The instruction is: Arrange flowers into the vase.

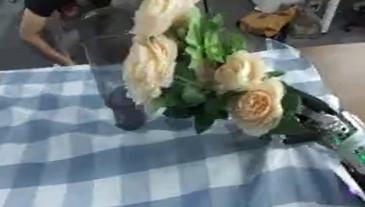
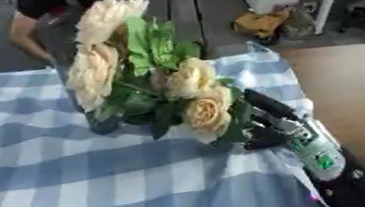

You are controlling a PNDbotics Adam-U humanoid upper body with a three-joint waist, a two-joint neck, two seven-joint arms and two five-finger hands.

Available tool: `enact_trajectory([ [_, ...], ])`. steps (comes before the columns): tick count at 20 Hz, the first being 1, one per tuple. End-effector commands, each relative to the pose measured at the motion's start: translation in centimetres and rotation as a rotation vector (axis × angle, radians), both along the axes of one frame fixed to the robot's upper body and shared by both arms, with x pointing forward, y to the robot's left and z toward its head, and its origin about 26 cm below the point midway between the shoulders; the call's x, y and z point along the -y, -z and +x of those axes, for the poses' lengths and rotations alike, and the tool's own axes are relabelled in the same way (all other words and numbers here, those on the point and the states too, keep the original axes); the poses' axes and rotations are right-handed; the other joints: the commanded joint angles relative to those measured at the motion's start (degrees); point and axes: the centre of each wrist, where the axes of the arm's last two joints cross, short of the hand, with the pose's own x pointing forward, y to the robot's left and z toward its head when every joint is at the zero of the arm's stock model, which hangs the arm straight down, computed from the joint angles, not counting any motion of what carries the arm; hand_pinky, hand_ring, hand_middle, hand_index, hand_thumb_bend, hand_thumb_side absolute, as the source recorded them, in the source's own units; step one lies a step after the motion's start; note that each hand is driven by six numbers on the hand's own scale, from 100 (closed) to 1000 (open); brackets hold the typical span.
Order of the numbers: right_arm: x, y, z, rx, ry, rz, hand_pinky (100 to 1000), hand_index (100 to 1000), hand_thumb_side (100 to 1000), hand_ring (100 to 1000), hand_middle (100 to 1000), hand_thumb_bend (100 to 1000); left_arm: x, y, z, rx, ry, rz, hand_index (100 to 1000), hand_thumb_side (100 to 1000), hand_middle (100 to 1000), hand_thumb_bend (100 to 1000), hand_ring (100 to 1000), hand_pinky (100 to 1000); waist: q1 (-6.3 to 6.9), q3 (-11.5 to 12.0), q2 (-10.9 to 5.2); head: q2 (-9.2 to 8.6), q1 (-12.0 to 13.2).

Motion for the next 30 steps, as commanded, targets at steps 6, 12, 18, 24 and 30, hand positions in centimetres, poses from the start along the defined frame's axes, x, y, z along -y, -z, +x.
enact_trajectory([
  [6, 0.7, -2.0, -0.2, 0.044, -0.050, -0.090, 100, 183, 907, 109, 157, 100, 0.1, -0.5, -0.2, 0.020, 0.006, 0.011, 878, 917, 534, 100, 641, 545, 0.31, -0.1, -1.07, -0.74, 0.1],
  [12, 0.7, -2.0, -0.2, 0.039, -0.056, -0.071, 100, 159, 947, 100, 126, 100, 0.2, -0.5, -0.2, 0.019, 0.007, 0.015, 877, 916, 533, 100, 640, 544, 0.37, -0.2, -1.11, -0.83, 0.2],
  [18, 0.5, -2.8, -0.1, 0.052, -0.053, 0.000, 100, 148, 979, 100, 100, 100, 0.2, -0.5, -0.2, 0.018, 0.009, 0.015, 877, 915, 532, 100, 638, 543, 0.41, -0.3, -1.20, -0.95, 0.2],
  [24, 0.0, -4.2, 0.1, 0.064, -0.056, 0.066, 100, 146, 993, 100, 100, 100, 0.2, -0.5, -0.2, 0.016, 0.009, 0.014, 877, 914, 532, 100, 638, 543, 0.40, -0.2, -1.25, -1.03, 0.3],
  [30, -0.8, -5.9, 0.3, 0.086, -0.075, 0.142, 100, 145, 997, 100, 100, 100, 0.2, -0.5, -0.2, 0.013, 0.008, 0.014, 877, 914, 531, 100, 638, 542, 0.39, -0.1, -1.32, -1.13, 0.3],
])
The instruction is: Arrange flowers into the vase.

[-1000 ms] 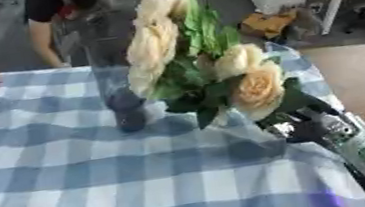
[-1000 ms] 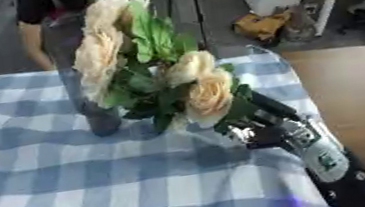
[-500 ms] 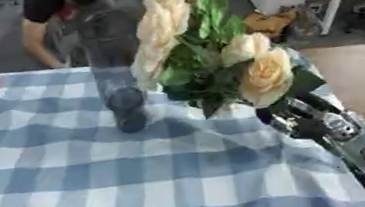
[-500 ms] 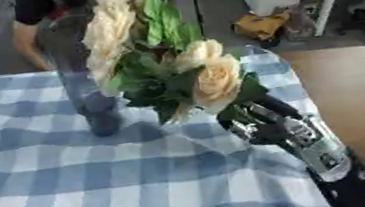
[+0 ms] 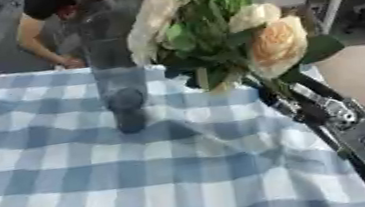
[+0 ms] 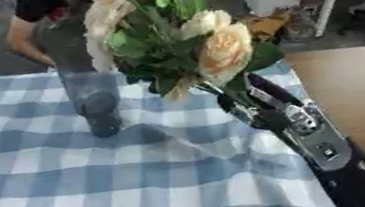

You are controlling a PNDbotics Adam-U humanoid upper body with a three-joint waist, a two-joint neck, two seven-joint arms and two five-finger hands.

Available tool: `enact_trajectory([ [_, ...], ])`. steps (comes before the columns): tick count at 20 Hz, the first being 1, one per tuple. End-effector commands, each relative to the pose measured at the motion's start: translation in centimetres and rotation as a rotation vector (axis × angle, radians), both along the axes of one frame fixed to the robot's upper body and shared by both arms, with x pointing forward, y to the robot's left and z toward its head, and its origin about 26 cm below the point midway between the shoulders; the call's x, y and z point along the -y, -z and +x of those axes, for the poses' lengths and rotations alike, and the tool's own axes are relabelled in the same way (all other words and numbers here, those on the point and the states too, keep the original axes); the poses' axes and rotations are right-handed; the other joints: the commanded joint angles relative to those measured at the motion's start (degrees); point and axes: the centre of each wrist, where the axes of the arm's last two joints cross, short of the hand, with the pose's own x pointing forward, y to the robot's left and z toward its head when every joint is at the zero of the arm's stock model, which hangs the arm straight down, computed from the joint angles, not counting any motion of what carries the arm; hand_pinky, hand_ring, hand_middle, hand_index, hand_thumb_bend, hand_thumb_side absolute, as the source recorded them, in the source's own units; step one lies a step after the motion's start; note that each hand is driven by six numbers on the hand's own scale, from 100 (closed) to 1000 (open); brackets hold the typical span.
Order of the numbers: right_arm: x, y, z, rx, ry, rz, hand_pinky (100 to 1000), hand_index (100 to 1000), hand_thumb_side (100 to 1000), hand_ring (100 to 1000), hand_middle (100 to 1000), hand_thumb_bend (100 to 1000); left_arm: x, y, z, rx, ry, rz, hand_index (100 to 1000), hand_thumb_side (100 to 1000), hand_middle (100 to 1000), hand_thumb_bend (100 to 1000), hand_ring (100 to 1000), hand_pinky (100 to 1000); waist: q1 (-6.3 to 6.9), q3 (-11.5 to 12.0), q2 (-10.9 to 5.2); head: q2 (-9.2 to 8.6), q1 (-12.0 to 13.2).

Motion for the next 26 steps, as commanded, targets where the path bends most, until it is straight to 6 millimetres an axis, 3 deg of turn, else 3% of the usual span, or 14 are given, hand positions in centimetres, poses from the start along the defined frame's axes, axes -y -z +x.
enact_trajectory([
  [1, -0.1, -2.2, -0.1, 0.055, -0.024, 0.033, 100, 144, 996, 100, 100, 100, 0.0, -0.5, -0.2, 0.018, 0.001, 0.006, 877, 914, 531, 100, 638, 542, 0.25, 0.1, -1.31, -0.78, 0.2],
  [11, -2.1, -3.9, 0.0, 0.024, -0.114, 0.327, 100, 143, 963, 100, 100, 100, 0.0, -0.5, -0.2, 0.018, 0.004, 0.007, 877, 911, 531, 100, 638, 542, 0.47, 0.4, -1.18, -0.85, 0.2],
  [26, -5.7, -8.6, -0.2, 0.011, -0.272, 0.674, 100, 142, 915, 100, 100, 100, 0.1, -0.4, -0.2, 0.016, 0.008, 0.008, 877, 909, 530, 100, 637, 539, 0.62, 1.1, -1.16, -0.77, 0.5],
])
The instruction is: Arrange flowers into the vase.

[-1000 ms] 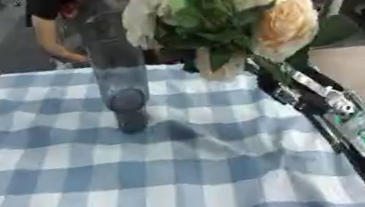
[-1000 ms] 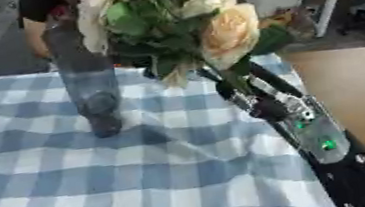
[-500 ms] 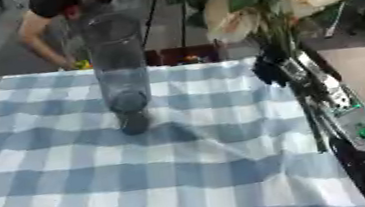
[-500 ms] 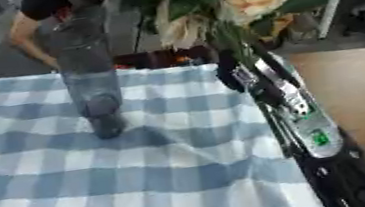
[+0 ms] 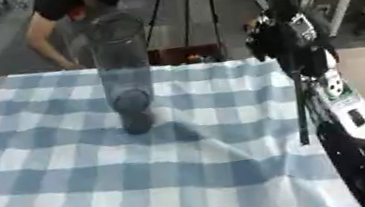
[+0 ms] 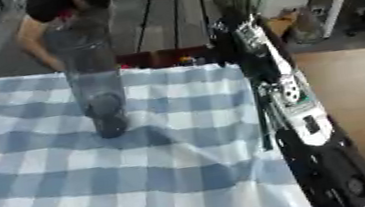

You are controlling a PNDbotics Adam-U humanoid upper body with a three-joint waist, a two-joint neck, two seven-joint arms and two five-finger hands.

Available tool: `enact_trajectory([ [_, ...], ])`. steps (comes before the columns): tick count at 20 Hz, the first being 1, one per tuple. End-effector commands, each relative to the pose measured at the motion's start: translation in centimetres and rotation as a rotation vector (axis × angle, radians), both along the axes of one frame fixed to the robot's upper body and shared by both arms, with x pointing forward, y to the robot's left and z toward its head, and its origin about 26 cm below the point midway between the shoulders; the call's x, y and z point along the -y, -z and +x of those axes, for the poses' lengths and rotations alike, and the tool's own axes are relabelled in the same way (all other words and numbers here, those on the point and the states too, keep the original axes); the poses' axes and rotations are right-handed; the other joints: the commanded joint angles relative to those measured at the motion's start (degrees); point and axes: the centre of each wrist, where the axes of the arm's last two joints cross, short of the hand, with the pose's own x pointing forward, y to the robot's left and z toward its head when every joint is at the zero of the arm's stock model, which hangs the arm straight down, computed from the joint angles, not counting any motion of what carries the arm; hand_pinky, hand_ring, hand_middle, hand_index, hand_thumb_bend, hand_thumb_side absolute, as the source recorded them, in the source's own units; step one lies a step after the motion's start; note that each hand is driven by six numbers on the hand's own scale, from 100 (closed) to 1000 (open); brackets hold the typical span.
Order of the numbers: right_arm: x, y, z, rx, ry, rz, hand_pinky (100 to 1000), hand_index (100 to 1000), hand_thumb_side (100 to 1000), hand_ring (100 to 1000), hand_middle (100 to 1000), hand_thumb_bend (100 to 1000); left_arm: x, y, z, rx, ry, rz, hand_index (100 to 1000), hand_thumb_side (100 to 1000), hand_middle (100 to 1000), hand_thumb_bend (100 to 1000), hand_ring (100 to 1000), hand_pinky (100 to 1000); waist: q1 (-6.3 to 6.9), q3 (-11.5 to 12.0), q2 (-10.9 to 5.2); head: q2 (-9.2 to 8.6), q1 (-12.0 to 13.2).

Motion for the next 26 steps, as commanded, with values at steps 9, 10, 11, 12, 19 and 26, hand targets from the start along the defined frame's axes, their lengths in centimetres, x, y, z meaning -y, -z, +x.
enact_trajectory([
  [9, -1.6, -4.3, -0.1, 0.159, -0.060, 0.250, 100, 127, 962, 100, 100, 100, 0.2, -0.5, -0.2, 0.019, 0.015, 0.011, 873, 906, 527, 100, 635, 537, 0.31, 0.7, -1.18, -0.38, 0.1],
  [10, -1.8, -4.5, -0.1, 0.169, -0.064, 0.270, 100, 124, 963, 100, 100, 100, 0.2, -0.5, -0.2, 0.019, 0.016, 0.012, 873, 906, 527, 100, 635, 537, 0.33, 0.7, -1.15, -0.40, 0.1],
  [11, -1.9, -4.6, -0.1, 0.181, -0.068, 0.288, 100, 122, 962, 100, 100, 100, 0.2, -0.5, -0.2, 0.018, 0.017, 0.014, 873, 906, 526, 100, 635, 536, 0.34, 0.8, -1.11, -0.42, 0.1],
  [12, -2.0, -4.7, -0.1, 0.193, -0.071, 0.300, 100, 119, 967, 100, 100, 100, 0.2, -0.5, -0.2, 0.017, 0.018, 0.015, 873, 906, 526, 100, 635, 536, 0.36, 0.8, -1.08, -0.43, 0.1],
  [19, -2.3, -6.1, 0.3, 0.295, -0.073, 0.333, 100, 100, 910, 100, 100, 100, 0.3, -0.5, -0.2, 0.014, 0.022, 0.022, 873, 900, 524, 100, 633, 532, 0.46, 1.2, -1.00, -0.36, 0.1],
  [26, -2.0, -7.7, 0.9, 0.498, -0.060, 0.269, 100, 100, 845, 100, 100, 100, 0.3, -0.4, -0.2, 0.007, 0.024, 0.028, 872, 896, 522, 100, 632, 530, 0.33, 1.5, -0.96, -0.15, 0.2],
])
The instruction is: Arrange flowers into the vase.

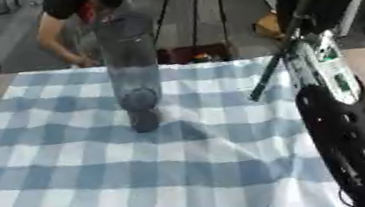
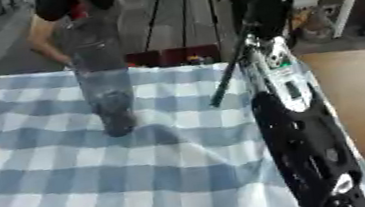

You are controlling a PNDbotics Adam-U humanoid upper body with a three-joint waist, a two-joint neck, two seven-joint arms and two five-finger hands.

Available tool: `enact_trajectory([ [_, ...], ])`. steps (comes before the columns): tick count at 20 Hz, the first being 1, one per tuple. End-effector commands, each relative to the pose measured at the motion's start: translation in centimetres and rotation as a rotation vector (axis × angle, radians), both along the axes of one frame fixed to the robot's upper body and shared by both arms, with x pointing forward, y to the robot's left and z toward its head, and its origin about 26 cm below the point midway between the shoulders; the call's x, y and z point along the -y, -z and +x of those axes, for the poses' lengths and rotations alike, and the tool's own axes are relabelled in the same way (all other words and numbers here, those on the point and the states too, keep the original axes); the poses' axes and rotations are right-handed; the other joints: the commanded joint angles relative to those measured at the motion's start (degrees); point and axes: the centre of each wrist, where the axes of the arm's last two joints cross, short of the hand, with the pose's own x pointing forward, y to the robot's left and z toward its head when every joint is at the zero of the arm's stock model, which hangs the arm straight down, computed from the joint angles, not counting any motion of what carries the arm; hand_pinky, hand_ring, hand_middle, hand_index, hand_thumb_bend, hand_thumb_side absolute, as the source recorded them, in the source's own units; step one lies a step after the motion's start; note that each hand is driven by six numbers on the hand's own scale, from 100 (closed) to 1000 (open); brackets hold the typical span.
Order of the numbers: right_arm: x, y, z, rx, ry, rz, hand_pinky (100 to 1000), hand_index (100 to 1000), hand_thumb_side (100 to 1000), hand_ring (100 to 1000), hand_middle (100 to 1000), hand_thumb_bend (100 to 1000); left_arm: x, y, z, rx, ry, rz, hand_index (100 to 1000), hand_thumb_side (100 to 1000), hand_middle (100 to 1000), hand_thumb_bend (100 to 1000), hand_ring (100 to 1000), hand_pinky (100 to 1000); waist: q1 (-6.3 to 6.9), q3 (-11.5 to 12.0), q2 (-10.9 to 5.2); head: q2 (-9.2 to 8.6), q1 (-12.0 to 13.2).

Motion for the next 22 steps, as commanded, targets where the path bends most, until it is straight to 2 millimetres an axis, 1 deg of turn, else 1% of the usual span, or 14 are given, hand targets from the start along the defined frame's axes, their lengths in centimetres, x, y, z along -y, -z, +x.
enact_trajectory([
  [1, 0.8, -1.7, 0.1, 0.106, 0.040, -0.033, 100, 100, 836, 100, 100, 100, 0.1, -0.5, -0.2, 0.018, 0.008, 0.009, 871, 895, 522, 100, 631, 530, 0.20, 0.1, -1.01, -0.15, 0.2],
  [4, 0.9, -2.1, 0.4, 0.137, 0.041, -0.030, 100, 100, 840, 100, 100, 100, 0.1, -0.4, -0.2, 0.015, 0.010, 0.012, 870, 892, 521, 100, 631, 529, 0.11, 0.1, -1.11, -0.18, 0.2],
  [6, 0.7, -2.8, 0.3, 0.157, 0.036, -0.010, 100, 100, 842, 100, 100, 100, 0.2, -0.4, -0.2, 0.014, 0.012, 0.014, 871, 891, 521, 100, 631, 529, 0.11, 0.2, -1.20, -0.22, 0.3],
  [9, 0.1, -3.8, 0.0, 0.185, 0.023, 0.025, 100, 100, 837, 100, 100, 100, 0.2, -0.4, -0.2, 0.011, 0.015, 0.016, 871, 890, 521, 100, 631, 528, 0.08, 0.4, -1.31, -0.22, 0.2],
  [11, -0.4, -4.2, 0.1, 0.187, 0.017, 0.038, 100, 100, 832, 100, 100, 100, 0.2, -0.4, -0.2, 0.010, 0.017, 0.018, 871, 890, 521, 100, 631, 529, 0.02, 0.6, -1.39, -0.16, 0.1],
  [13, -1.1, -4.0, 0.5, 0.162, 0.007, 0.044, 100, 100, 819, 100, 100, 100, 0.2, -0.4, -0.2, 0.009, 0.020, 0.021, 871, 890, 521, 100, 631, 528, -0.07, 0.8, -1.47, -0.14, -0.1],
  [16, -2.1, -3.9, 1.1, 0.062, -0.024, 0.059, 100, 100, 803, 100, 100, 100, 0.3, -0.4, -0.2, 0.008, 0.026, 0.025, 871, 888, 521, 100, 631, 528, -0.18, 1.3, -1.55, -0.18, -0.3],
  [18, -2.5, -4.3, 1.0, 0.033, -0.043, 0.074, 100, 100, 801, 100, 100, 100, 0.3, -0.5, -0.2, 0.009, 0.029, 0.027, 871, 888, 520, 100, 631, 528, -0.24, 1.5, -1.56, -0.27, -0.4],
  [22, -3.2, -5.4, 0.7, 0.030, -0.067, 0.092, 100, 100, 798, 100, 100, 100, 0.4, -0.5, -0.2, 0.010, 0.034, 0.031, 871, 889, 520, 100, 631, 528, -0.53, 2.1, -1.44, -0.38, -0.6],
])
